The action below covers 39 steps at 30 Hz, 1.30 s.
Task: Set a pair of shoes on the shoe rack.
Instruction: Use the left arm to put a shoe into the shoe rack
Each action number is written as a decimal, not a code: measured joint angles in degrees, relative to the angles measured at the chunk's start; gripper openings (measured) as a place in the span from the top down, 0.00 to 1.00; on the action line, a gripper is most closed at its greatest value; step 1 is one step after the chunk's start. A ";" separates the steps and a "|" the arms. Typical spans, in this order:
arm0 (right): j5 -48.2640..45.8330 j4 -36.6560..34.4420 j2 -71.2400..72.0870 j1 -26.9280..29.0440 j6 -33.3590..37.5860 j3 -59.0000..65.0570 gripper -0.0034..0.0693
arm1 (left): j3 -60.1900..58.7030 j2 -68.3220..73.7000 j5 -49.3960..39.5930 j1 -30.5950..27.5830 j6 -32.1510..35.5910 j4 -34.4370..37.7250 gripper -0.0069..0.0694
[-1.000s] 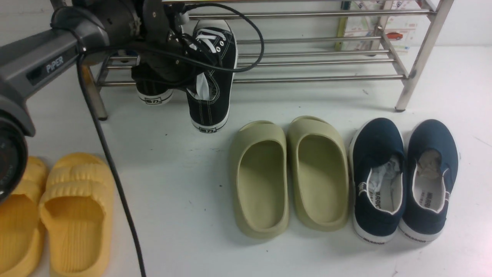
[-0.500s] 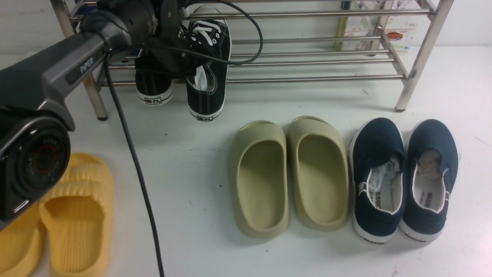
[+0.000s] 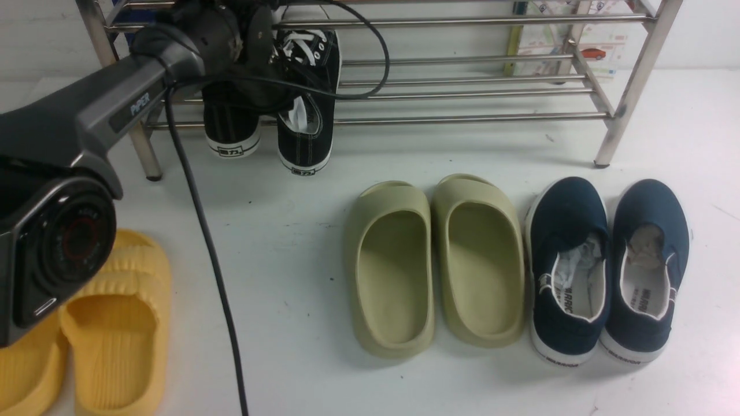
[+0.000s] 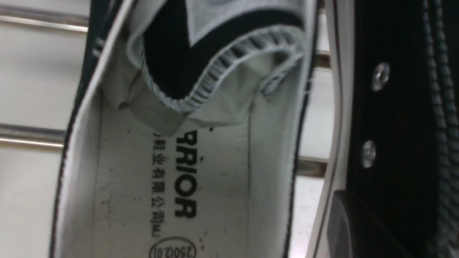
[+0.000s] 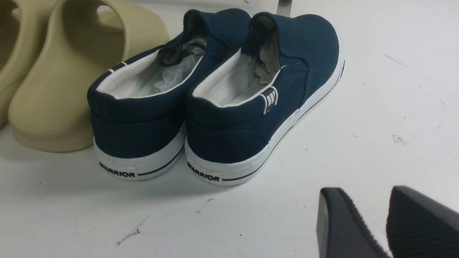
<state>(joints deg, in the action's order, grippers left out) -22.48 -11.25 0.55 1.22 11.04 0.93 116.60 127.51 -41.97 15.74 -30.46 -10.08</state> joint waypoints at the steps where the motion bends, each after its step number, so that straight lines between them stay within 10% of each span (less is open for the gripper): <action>1: 0.00 0.00 0.00 0.00 0.00 0.00 0.62 | 0.00 0.00 0.19 0.00 -0.19 -0.06 0.85; 12: 0.00 0.00 0.00 0.00 0.00 0.00 0.62 | 0.48 -0.54 0.86 0.00 -0.79 -0.68 0.55; 22: 0.00 0.05 0.00 0.00 0.00 0.00 0.62 | 0.48 -7.98 -11.94 0.00 3.31 3.44 0.53; 31: 0.00 0.05 0.00 0.00 0.00 0.00 0.62 | -2.08 -13.25 -21.46 0.06 14.69 15.02 0.75; 39: 0.00 0.05 0.00 0.00 0.00 0.00 0.62 | -11.05 -11.71 -8.32 0.06 16.59 18.96 0.93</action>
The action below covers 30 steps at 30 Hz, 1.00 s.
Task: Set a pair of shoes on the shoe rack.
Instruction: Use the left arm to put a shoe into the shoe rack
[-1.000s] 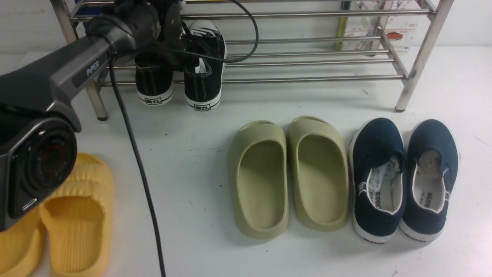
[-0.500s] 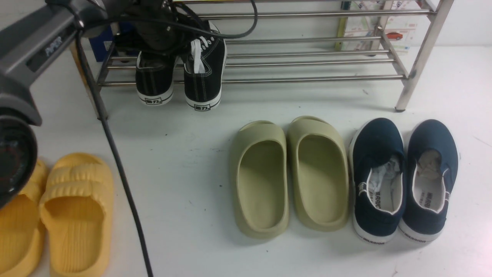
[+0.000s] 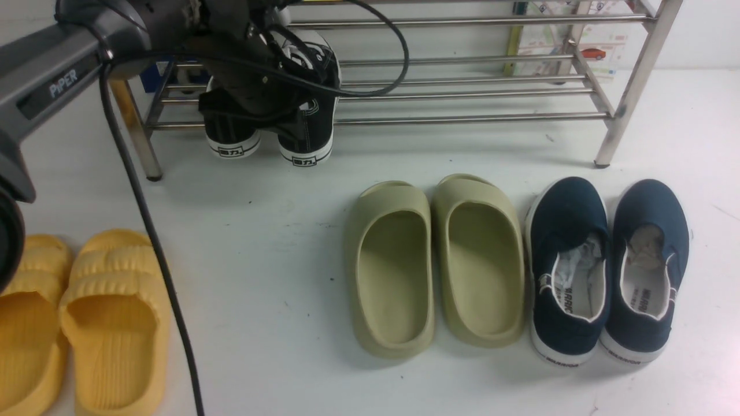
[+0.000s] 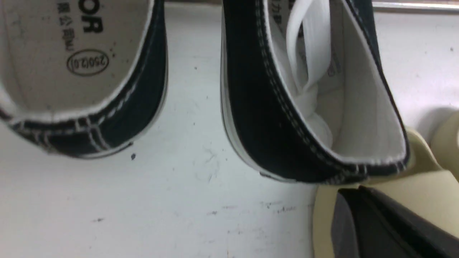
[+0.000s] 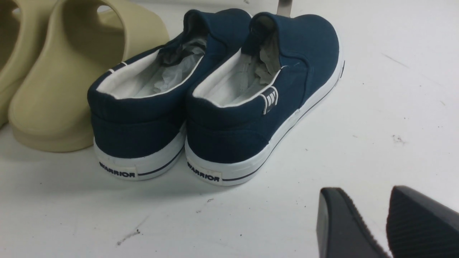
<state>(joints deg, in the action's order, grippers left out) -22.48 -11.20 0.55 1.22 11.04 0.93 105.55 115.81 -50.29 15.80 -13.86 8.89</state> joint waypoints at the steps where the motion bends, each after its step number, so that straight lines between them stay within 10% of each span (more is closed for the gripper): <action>1: 0.00 0.00 0.00 0.00 0.00 0.00 0.62 | 0.00 0.42 0.37 0.00 0.00 0.15 0.93; 30: 0.00 0.00 0.00 0.00 0.00 0.00 0.62 | 2.24 1.98 1.54 0.40 -7.09 -5.27 0.91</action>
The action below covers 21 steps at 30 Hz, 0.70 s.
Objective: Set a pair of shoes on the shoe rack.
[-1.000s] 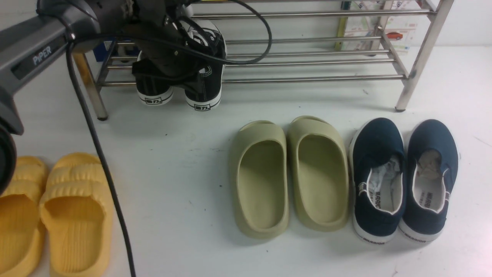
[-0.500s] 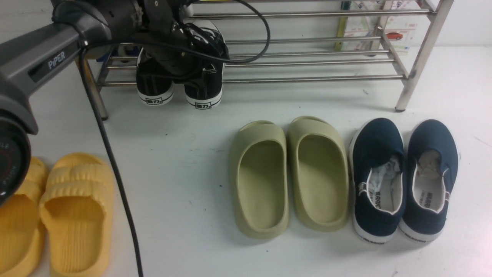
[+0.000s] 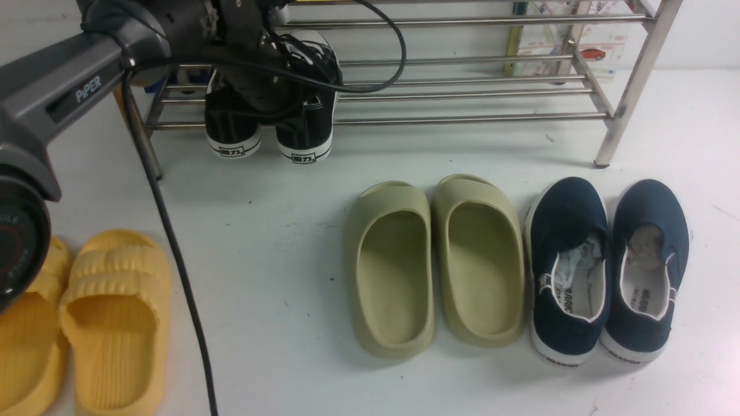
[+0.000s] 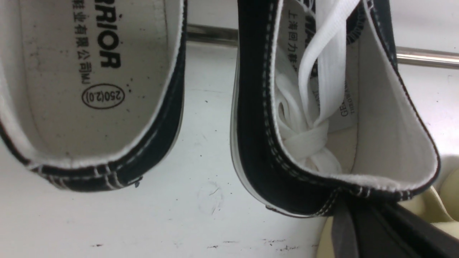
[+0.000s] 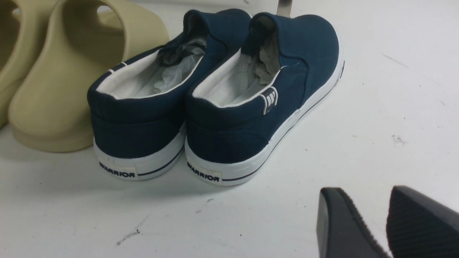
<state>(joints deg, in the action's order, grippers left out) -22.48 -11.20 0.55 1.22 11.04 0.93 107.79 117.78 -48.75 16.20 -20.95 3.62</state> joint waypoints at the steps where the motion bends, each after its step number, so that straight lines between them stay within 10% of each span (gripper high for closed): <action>1: 0.00 0.00 0.00 0.00 0.00 0.00 0.62 | 0.07 -0.06 -0.30 0.00 0.00 -0.15 0.88; 12: 0.00 0.00 0.00 0.00 0.00 0.00 0.62 | 0.07 -7.86 -9.38 -0.30 0.42 -2.01 0.40; 17: 0.00 0.00 0.00 0.00 0.00 0.00 0.62 | 0.07 -17.04 -18.19 -0.36 4.29 0.40 0.44; 21: 0.00 0.00 0.00 0.00 0.00 0.00 0.62 | -1.55 -26.82 -21.99 -0.36 6.64 4.16 0.67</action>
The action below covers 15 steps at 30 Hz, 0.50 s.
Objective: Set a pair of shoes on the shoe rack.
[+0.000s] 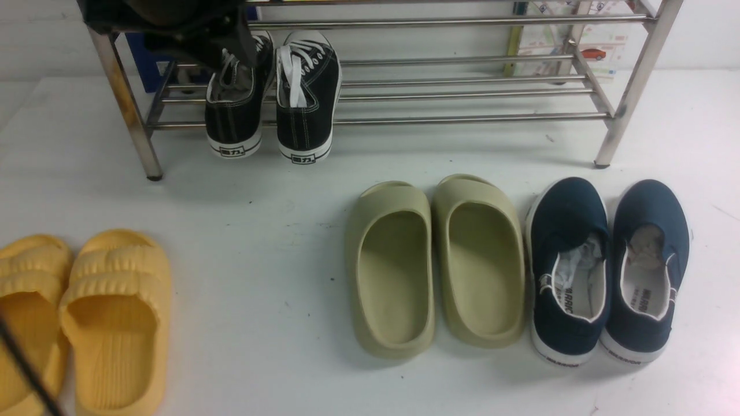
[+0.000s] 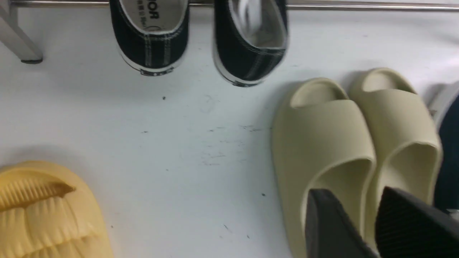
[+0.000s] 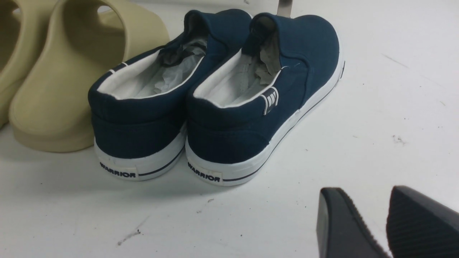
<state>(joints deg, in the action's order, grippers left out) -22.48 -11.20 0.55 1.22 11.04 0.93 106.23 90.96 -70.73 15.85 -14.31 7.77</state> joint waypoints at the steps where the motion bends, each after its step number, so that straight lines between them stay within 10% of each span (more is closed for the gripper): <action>1: 0.00 0.00 0.00 0.00 0.00 0.00 0.62 | -1.21 -3.00 -0.34 0.00 0.13 0.66 0.74; 4: 0.00 0.00 0.00 0.00 0.00 0.00 0.62 | -7.17 -13.00 -0.39 0.00 0.26 1.17 0.93; 15: 0.00 0.00 0.00 0.00 0.00 0.00 0.62 | -45.64 -45.12 10.69 0.00 0.03 3.26 0.93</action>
<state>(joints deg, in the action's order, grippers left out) -22.48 -11.20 0.55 1.22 11.04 0.93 60.59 45.85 -60.04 15.85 -14.28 11.03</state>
